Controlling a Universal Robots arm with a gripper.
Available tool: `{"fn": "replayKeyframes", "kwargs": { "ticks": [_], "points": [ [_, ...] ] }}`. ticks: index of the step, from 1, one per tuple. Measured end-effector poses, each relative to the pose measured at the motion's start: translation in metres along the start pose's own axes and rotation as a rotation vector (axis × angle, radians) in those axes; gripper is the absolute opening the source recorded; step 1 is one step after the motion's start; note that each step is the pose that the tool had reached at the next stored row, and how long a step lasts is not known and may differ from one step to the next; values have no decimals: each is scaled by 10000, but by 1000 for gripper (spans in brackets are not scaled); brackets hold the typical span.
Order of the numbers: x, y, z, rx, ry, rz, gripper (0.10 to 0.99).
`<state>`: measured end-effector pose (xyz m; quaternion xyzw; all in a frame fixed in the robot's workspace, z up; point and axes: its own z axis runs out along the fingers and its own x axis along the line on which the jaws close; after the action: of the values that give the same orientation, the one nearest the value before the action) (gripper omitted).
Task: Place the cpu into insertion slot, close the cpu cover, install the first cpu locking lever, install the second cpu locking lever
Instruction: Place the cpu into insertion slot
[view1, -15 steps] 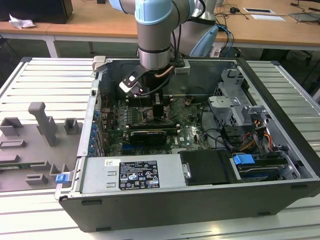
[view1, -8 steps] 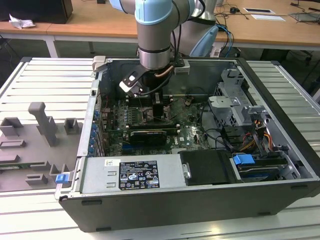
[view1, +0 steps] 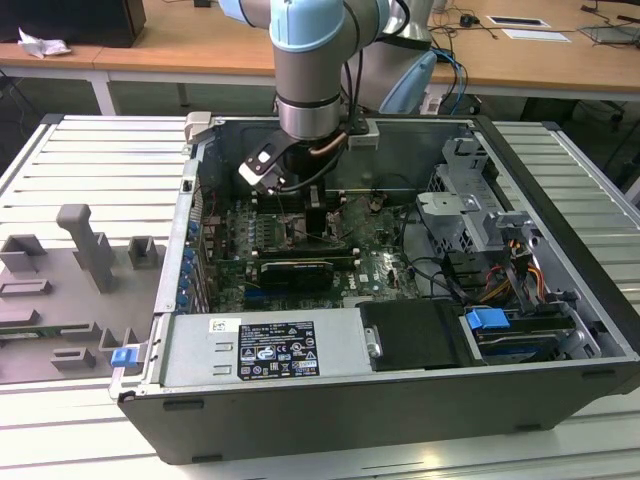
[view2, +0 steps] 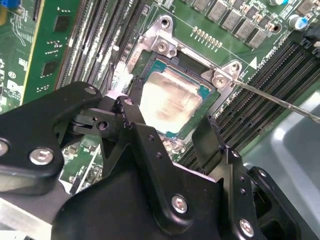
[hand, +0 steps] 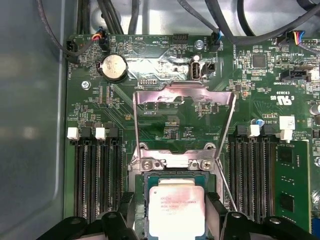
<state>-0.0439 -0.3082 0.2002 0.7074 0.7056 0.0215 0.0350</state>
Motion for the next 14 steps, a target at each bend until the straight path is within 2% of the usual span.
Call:
{"fn": "replayKeyframes", "kwargs": {
  "ticks": [3, 4, 5, 8, 9, 10, 11, 14],
  "points": [
    [-1, 6, -74, 0, -11, -3, 663],
    [-3, 7, -79, -2, -86, -16, 651],
    [-7, 7, -80, -2, -118, -23, 651],
    [-20, 7, -82, -2, -171, -34, 459],
    [-21, 7, -84, -3, -186, -33, 341],
    [-22, 8, -88, -1, -202, -36, 278],
    [-22, 8, -91, -1, -208, -38, 278],
    [-22, 9, -103, -3, -210, -37, 106]
  ]
}}
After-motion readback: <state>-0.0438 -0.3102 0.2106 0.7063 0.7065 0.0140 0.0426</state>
